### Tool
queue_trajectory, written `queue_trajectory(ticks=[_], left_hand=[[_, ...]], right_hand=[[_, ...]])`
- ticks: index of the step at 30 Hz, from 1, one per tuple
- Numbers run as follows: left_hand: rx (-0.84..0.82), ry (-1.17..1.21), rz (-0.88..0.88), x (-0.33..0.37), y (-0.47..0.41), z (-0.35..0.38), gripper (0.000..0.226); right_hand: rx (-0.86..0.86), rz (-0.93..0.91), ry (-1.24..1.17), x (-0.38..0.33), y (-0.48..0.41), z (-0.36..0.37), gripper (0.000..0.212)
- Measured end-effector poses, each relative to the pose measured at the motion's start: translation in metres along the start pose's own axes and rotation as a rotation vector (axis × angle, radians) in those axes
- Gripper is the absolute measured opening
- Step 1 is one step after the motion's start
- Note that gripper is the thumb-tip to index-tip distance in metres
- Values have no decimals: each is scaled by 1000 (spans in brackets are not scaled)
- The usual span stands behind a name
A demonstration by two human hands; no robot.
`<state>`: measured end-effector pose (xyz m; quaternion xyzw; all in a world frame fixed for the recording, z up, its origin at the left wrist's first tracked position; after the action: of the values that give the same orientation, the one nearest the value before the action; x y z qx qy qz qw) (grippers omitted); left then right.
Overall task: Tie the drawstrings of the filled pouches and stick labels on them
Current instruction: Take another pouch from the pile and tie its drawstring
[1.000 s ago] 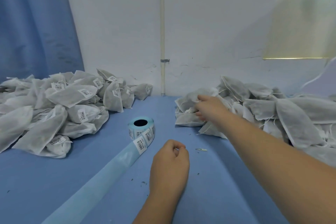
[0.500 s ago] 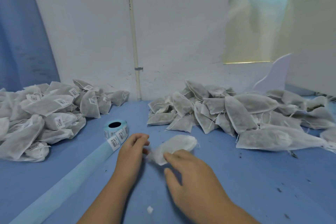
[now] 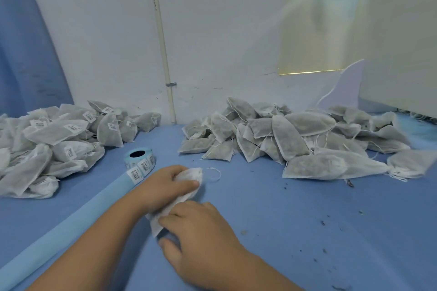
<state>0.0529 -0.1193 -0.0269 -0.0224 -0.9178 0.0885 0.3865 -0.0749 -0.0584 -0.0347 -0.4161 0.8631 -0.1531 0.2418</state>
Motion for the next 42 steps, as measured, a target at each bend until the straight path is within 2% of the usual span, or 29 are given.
queue_trajectory(ticks=[2, 4, 5, 8, 9, 10, 12, 13, 15, 19, 22, 24, 25, 30, 32, 36, 42], left_hand=[[30, -19, 17, 3, 4, -2, 11], [39, -29, 34, 9, 11, -3, 16], [37, -47, 46, 12, 15, -3, 20], [-20, -88, 87, 21, 26, -2, 10], [-37, -111, 101, 24, 29, -2, 7], [-42, -145, 120, 28, 32, -3, 11], [-28, -204, 165, 35, 36, -6, 19], [-14, -218, 189, 39, 38, -8, 21], [16, -233, 227, 44, 42, -13, 27], [12, -357, 302, 49, 50, -14, 44], [-44, -395, 322, 50, 55, 2, 47], [-53, -333, 285, 46, 59, 11, 40], [-44, -283, 268, 45, 60, 14, 34], [13, -31, 224, 44, 65, 27, 14], [33, -47, 247, 45, 63, 30, 24], [92, -88, 241, 42, 57, 27, 17], [102, -150, 147, 29, 53, 11, 24]], right_hand=[[77, 64, -127, 11, -1, -7, 26], [173, 222, -287, 33, -4, -14, 27], [191, 297, -344, 45, -5, -16, 35], [51, 418, -380, 67, -7, -10, 63], [-5, 435, -392, 71, -7, -6, 62], [-42, 444, -427, 73, -7, -4, 51], [-73, 462, -533, 72, -5, -2, 15], [-57, 458, -559, 72, -5, -3, 24], [-20, 481, -540, 73, -4, -7, 31], [13, 509, -499, 75, -3, -23, 26], [-3, 444, -237, 74, 0, -29, 20], [16, 408, -53, 73, 0, -34, 18], [38, 411, -38, 75, -1, -38, 19], [91, 422, -40, 85, 0, -50, 19], [98, 410, -34, 85, 1, -49, 20], [128, 396, -30, 86, 0, -50, 20], [96, 468, -138, 100, 2, -49, 18]])
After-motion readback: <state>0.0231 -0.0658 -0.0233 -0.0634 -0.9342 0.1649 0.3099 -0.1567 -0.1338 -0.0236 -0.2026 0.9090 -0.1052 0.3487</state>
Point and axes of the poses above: each hand's wrist, its own y-axis away from the middle knuckle, its own z-axis out of the palm, x = y × z, the point moved 5 cm from there along -y, towards the middle knuckle, and after that the axes turned 11 degrees about z, right-handed, at the moved point
